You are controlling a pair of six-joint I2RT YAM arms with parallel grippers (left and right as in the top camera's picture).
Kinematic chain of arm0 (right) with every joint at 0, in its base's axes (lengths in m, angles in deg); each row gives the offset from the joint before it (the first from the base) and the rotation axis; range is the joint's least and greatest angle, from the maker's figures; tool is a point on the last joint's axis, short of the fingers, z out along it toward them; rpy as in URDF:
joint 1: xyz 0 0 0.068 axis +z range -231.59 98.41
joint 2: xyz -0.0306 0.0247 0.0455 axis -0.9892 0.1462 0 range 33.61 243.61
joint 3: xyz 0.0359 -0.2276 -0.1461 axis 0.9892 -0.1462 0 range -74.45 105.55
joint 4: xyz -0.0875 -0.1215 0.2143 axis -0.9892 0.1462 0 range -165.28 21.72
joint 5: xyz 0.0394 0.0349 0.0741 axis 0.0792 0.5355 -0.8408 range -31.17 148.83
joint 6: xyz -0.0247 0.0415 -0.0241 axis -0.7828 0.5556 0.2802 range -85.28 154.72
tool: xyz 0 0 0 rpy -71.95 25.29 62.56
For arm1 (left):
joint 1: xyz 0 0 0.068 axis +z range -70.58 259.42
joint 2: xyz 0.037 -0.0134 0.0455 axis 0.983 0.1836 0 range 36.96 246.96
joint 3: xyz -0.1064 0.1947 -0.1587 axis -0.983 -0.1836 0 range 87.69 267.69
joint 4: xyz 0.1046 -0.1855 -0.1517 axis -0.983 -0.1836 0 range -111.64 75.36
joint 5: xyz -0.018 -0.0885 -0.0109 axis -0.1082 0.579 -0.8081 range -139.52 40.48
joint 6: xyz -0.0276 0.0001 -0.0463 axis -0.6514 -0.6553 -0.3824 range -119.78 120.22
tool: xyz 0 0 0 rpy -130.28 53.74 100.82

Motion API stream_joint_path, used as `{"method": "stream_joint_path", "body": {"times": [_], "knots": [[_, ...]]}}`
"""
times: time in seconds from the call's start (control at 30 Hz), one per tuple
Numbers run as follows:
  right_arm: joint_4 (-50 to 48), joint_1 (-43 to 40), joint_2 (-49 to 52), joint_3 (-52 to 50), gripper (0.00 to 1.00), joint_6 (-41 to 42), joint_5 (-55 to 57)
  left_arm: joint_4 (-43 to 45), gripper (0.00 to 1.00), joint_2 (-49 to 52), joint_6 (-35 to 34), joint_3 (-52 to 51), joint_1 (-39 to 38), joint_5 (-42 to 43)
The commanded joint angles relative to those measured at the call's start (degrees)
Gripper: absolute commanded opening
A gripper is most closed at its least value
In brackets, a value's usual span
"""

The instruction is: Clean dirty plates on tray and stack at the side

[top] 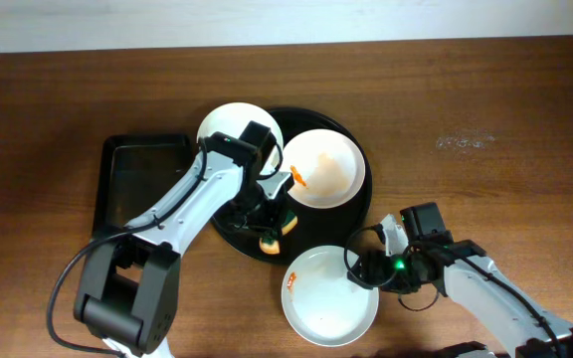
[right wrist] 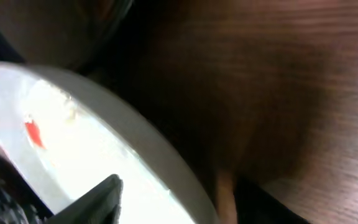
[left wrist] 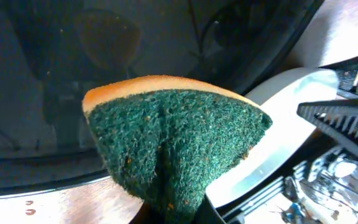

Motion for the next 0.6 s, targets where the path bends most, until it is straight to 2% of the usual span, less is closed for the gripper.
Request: {"method": "stream_joint_path", "body": {"times": [0.0, 0.03, 0.1, 0.13, 0.17, 0.27, 0.33, 0.43, 0.47, 0.57], "knots": [[0.0, -0.3, 0.3, -1.3, 0.43, 1.1, 0.9, 0.8, 0.01, -1.3, 0.7, 0.1, -0.5, -2.4], [0.0, -0.3, 0.3, -1.3, 0.30, 1.1, 0.9, 1.4, 0.01, -1.3, 0.7, 0.1, -0.5, -2.4], [0.0, -0.3, 0.3, -1.3, 0.24, 1.1, 0.9, 2.6, 0.01, -1.3, 0.7, 0.1, -0.5, -2.4], [0.0, -0.3, 0.3, -1.2, 0.16, 1.1, 0.9, 2.6, 0.01, -1.3, 0.7, 0.1, -0.5, -2.4], [0.0, -0.3, 0.3, -0.7, 0.04, 1.1, 0.9, 2.8, 0.01, -1.3, 0.7, 0.1, -0.5, -2.4], [1.2, -0.3, 0.3, 6.1, 0.04, 1.1, 1.8, 4.7, 0.01, -1.3, 0.7, 0.3, -0.4, -2.4], [6.3, -0.3, 0.3, 15.5, 0.04, 1.0, 10.3, 5.1, 0.02, -1.5, 0.7, 1.7, -0.4, -2.3], [9.9, -0.3, 0.3, 24.3, 0.04, 0.0, 20.4, 5.1, 0.02, -2.2, 0.6, 4.3, 0.4, -2.4], [9.7, -0.3, 0.3, 26.4, 0.04, 0.0, 23.7, 5.1, 0.06, -2.3, 0.6, 5.8, 1.2, -2.4], [8.4, -0.3, 0.9, 27.1, 0.04, -1.0, 28.0, 5.4, 0.07, -2.4, -0.9, 8.2, 3.1, -2.4]]}}
